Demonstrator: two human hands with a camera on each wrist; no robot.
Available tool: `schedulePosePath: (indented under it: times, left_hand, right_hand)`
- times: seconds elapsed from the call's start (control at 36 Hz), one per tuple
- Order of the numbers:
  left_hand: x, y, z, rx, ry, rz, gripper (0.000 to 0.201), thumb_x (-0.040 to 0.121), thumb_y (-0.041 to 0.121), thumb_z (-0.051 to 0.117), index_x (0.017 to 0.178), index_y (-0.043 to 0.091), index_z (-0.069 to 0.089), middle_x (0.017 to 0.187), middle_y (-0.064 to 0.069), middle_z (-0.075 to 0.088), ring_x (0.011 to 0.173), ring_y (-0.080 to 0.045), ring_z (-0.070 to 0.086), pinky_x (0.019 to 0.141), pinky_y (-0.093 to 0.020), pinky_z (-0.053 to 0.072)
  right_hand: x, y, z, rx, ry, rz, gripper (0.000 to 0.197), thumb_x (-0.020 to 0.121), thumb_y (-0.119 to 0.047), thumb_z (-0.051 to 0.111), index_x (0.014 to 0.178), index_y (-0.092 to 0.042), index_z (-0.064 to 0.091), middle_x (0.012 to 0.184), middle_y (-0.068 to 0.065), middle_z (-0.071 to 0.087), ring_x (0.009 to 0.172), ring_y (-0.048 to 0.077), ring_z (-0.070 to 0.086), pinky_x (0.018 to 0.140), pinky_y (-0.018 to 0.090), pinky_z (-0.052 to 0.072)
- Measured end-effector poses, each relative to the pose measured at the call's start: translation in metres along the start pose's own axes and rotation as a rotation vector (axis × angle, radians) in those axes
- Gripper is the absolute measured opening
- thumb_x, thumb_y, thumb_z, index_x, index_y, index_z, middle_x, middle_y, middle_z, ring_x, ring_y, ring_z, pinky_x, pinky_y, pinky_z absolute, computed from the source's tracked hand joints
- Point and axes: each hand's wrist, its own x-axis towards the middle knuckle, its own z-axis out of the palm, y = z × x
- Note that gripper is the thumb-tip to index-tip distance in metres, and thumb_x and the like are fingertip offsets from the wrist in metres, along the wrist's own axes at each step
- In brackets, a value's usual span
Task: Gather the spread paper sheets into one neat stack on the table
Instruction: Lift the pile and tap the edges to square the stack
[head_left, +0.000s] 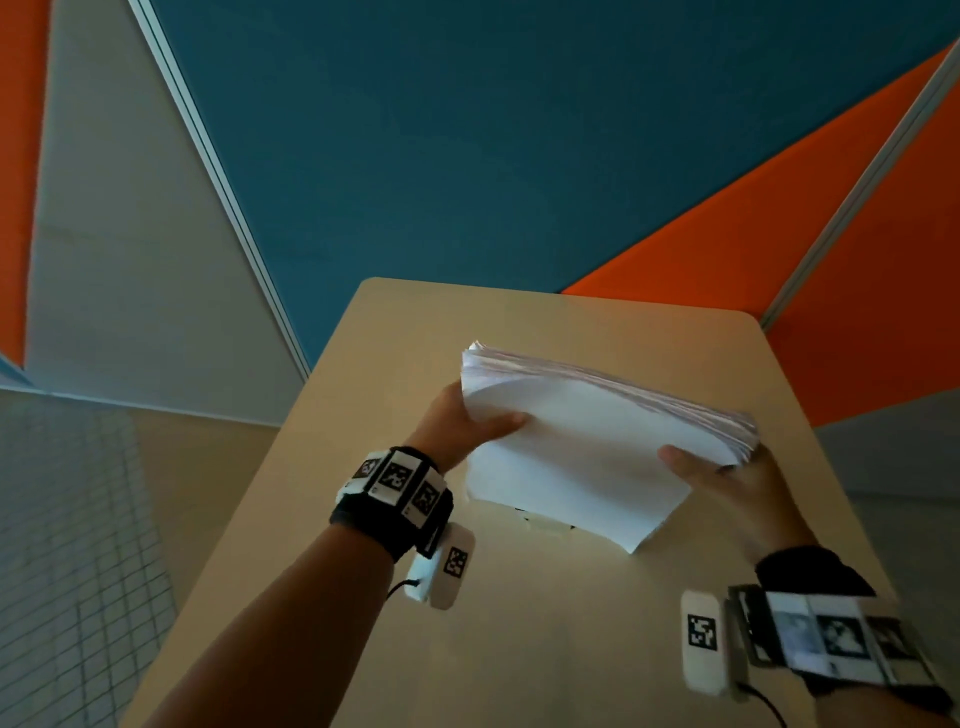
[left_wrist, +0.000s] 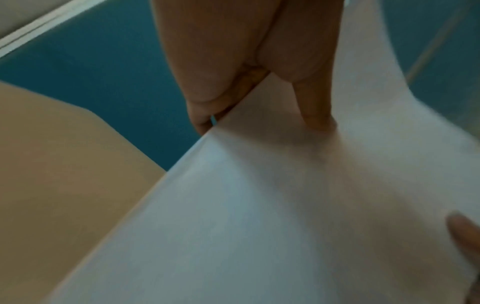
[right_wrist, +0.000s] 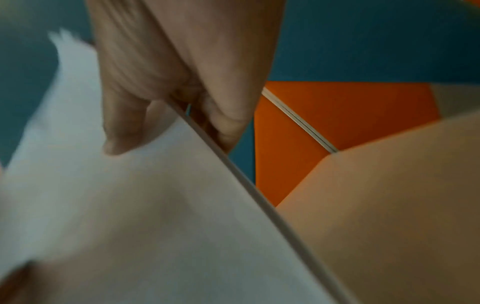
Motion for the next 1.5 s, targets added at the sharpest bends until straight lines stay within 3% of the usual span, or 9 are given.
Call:
schedulePosePath:
  times: [0.28,0.5,0.61,0.72,0.83,1.08,1.22,1.42,1.5]
  left_hand:
    - [0.009,-0.030,0.001,-0.025,0.004,-0.033,0.023,0.080,0.008,0.071,0.098,0.019,0.063,0.093,-0.001,0.069,0.078,-0.009,0.066,0.082,-0.029,0.055]
    - [0.009,-0.084,0.001,0.375,-0.109,-0.146,0.073,0.083,0.028,0.066,0.146,0.015,0.031,0.141,-0.008,0.051,0.129,-0.024,0.048,0.109,-0.038,0.039]
    - [0.010,-0.100,0.001,0.385,-0.087,-0.177,0.059,0.088,0.015,0.061,0.143,0.013,0.037,0.138,-0.005,0.053,0.126,-0.016,0.049,0.096,-0.023,0.036]
    - [0.006,-0.117,0.008,0.486,-0.114,-0.246,0.051,0.090,0.017,0.058,0.139,0.009,0.044,0.139,-0.011,0.054,0.129,-0.025,0.050,0.100,-0.028,0.039]
    - [0.003,-0.123,0.011,0.460,-0.094,-0.207,0.048,0.094,0.014,0.051,0.141,0.010,0.040,0.141,-0.009,0.051,0.130,-0.024,0.047,0.091,-0.017,0.032]
    - [0.008,-0.121,0.001,0.130,0.025,-0.171,0.040,0.093,0.009,0.050,0.131,0.020,0.044,0.103,-0.002,0.061,0.083,-0.020,0.058,0.064,-0.029,0.052]
    - [0.010,-0.125,-0.001,0.115,0.089,-0.230,0.009,0.098,0.007,0.041,0.104,0.005,0.048,0.068,-0.005,0.056,0.037,0.001,0.053,0.039,-0.016,0.045]
    - [0.001,-0.136,0.008,0.112,0.098,-0.374,0.006,0.097,0.008,0.043,0.096,0.001,0.043,0.063,-0.006,0.051,0.026,0.002,0.049,0.031,-0.013,0.041]
    - [-0.004,-0.142,0.009,0.134,0.106,-0.431,0.007,0.097,0.010,0.044,0.099,0.004,0.041,0.073,-0.005,0.054,0.027,0.001,0.051,0.031,-0.013,0.043]
  right_hand:
    - [0.004,0.026,0.007,-0.075,-0.087,0.228,0.016,0.078,-0.002,0.070,0.081,-0.017,0.064,0.058,-0.020,0.068,0.058,-0.014,0.062,0.056,-0.004,0.045]
    - [0.001,0.058,0.022,-0.198,-0.175,0.416,0.025,0.079,-0.004,0.070,0.098,-0.011,0.055,0.095,0.002,0.060,0.096,0.017,0.055,0.085,0.029,0.039]
    - [0.003,0.080,0.024,-0.275,-0.169,0.420,0.021,0.080,-0.004,0.070,0.064,-0.014,0.059,0.052,-0.017,0.063,0.066,-0.002,0.065,0.074,0.030,0.042]
    - [-0.002,0.101,0.037,-0.320,-0.168,0.465,0.005,0.084,-0.011,0.066,0.085,-0.006,0.064,0.078,0.003,0.063,0.081,0.018,0.059,0.079,0.030,0.041]
    - [0.000,0.115,0.048,-0.419,-0.047,0.496,0.061,0.086,-0.024,0.065,0.041,-0.017,0.023,0.037,-0.003,0.022,0.038,0.013,0.025,0.049,0.028,0.023]
    - [0.034,0.081,0.052,-0.337,-0.053,0.323,0.036,0.091,-0.013,0.056,0.062,-0.028,0.042,0.062,-0.010,0.040,0.059,0.004,0.040,0.072,0.027,0.033]
    - [0.047,0.074,0.061,-0.357,-0.067,0.386,0.047,0.095,-0.021,0.049,0.131,0.009,0.043,0.140,0.023,0.047,0.131,0.033,0.043,0.107,0.035,0.032]
    - [0.038,0.103,0.069,-0.373,-0.087,0.547,0.044,0.096,-0.021,0.046,0.128,0.009,0.046,0.129,0.027,0.053,0.116,0.036,0.054,0.051,0.018,0.037]
    - [0.033,0.116,0.069,-0.450,-0.069,0.551,0.046,0.094,-0.026,0.050,0.126,0.007,0.048,0.132,0.023,0.053,0.122,0.036,0.050,0.082,0.038,0.047]
